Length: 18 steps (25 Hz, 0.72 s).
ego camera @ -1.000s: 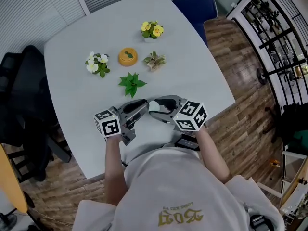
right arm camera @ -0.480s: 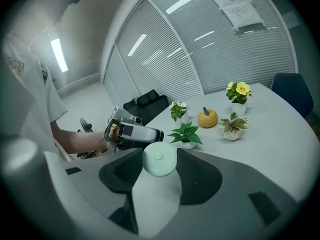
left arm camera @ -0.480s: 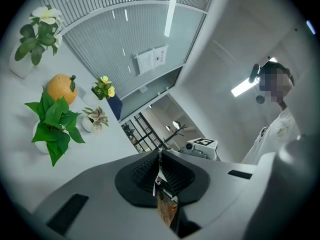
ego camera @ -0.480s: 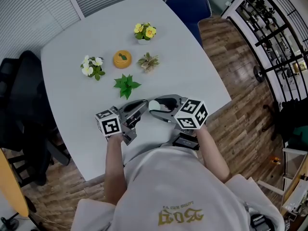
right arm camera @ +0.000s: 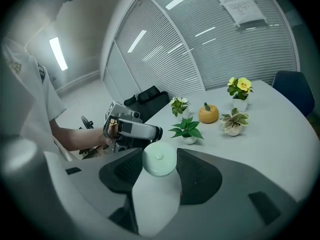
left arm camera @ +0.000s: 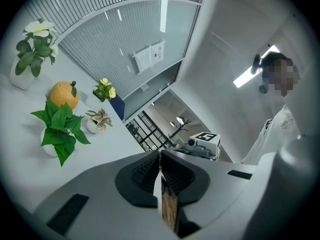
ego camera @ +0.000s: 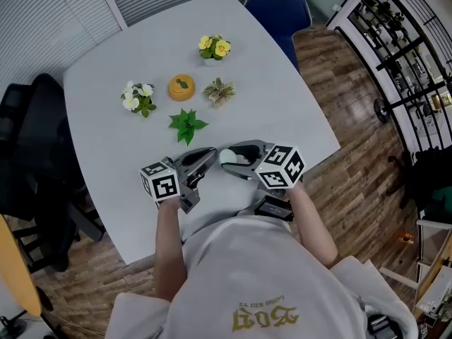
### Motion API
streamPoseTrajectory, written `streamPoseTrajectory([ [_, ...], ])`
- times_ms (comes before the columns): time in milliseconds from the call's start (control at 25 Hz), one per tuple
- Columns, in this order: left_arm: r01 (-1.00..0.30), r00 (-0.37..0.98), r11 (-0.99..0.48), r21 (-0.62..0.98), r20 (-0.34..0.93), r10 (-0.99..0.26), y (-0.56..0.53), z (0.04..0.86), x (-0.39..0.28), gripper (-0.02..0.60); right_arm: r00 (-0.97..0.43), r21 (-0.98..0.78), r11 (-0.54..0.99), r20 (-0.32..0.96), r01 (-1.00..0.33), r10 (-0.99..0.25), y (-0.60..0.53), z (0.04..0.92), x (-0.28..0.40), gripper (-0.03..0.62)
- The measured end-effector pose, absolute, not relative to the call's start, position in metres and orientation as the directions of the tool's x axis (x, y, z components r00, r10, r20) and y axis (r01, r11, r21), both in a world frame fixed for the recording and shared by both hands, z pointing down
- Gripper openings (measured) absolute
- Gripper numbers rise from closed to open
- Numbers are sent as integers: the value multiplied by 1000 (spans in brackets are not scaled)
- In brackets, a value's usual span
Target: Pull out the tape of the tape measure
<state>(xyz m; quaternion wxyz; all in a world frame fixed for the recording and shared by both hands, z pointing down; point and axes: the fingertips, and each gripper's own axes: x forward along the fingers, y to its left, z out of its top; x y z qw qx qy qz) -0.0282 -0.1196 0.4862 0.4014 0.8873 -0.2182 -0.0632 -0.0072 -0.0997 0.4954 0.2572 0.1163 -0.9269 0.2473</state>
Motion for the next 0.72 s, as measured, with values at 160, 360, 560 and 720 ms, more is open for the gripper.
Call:
streamPoseTrajectory([
  [160, -346, 893, -570, 745, 75, -444, -115, 491, -30, 12, -838, -407, 848, 540, -339, -76, -94, 498, -4, 229],
  [360, -358, 892, -573, 737, 90, -442, -111, 494, -31, 12, -835, -411, 848, 547, -334, -63, -88, 501, -4, 228],
  [560, -374, 884, -567, 734, 96, -458, -111, 496, -39, 12, -834, -415, 849, 550, -328, -54, -88, 502, -4, 227],
  [720, -378, 882, -566, 733, 100, -461, -109, 497, -43, 12, -832, -415, 851, 554, -321, -44, -86, 503, -7, 227],
])
